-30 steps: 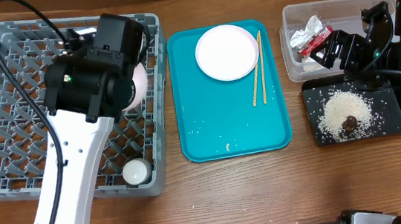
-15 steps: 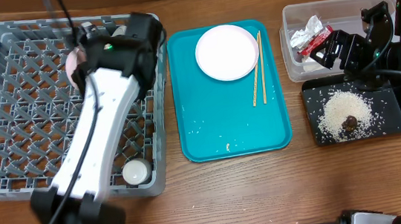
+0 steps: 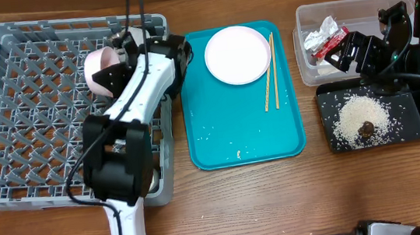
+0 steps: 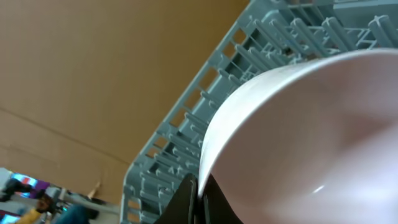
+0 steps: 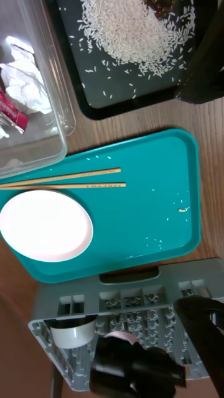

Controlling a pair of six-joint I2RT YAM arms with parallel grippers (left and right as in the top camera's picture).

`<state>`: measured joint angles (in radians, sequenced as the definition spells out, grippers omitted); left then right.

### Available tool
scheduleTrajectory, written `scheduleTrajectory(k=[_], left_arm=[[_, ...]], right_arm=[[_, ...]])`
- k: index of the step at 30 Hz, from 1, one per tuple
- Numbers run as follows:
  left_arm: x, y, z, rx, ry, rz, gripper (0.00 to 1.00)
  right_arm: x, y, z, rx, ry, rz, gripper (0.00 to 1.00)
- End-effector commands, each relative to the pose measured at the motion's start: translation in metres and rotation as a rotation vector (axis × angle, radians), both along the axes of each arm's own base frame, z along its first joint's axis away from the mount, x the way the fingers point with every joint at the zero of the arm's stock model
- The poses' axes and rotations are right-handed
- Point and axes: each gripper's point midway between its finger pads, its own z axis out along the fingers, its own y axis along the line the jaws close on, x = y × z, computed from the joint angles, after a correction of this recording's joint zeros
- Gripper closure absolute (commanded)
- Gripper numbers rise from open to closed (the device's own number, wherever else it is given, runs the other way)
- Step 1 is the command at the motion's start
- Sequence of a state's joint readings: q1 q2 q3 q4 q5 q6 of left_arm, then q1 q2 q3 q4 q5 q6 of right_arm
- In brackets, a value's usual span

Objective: Sort waste into correct bins and load items into the dishwasher
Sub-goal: 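Lower the pink bowl into the rack and open the left gripper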

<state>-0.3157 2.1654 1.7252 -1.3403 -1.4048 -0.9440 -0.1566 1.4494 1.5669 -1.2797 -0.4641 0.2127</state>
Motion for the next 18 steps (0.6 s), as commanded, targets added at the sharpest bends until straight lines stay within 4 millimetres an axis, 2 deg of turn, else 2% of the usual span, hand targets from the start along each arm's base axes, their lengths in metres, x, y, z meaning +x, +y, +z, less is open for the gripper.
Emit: scheduleTrajectory(k=[1,5,12,18], left_arm=[[0.005,0.004,-0.002,0.087,-0.011,-0.007,0.96],[0.006,0.003,-0.006,0.092,0.003,-0.01,0.96],[0.002,0.004,0.005,0.166,0.075,-0.03,0.96],[-0.008,-0.001,-0.011,0.079,0.149,-0.016,0.96]], right_arm=[[0.001,-0.002,0.001,-0.007,-0.006,-0.002,0.0],[0.001,-0.002,0.001,-0.007,-0.006,-0.002,0.0],[0.001,-0.002,0.001,-0.007,-0.006,-0.002,0.0],[0.001,-0.002,0.001,-0.007,-0.006,-0.002,0.0]])
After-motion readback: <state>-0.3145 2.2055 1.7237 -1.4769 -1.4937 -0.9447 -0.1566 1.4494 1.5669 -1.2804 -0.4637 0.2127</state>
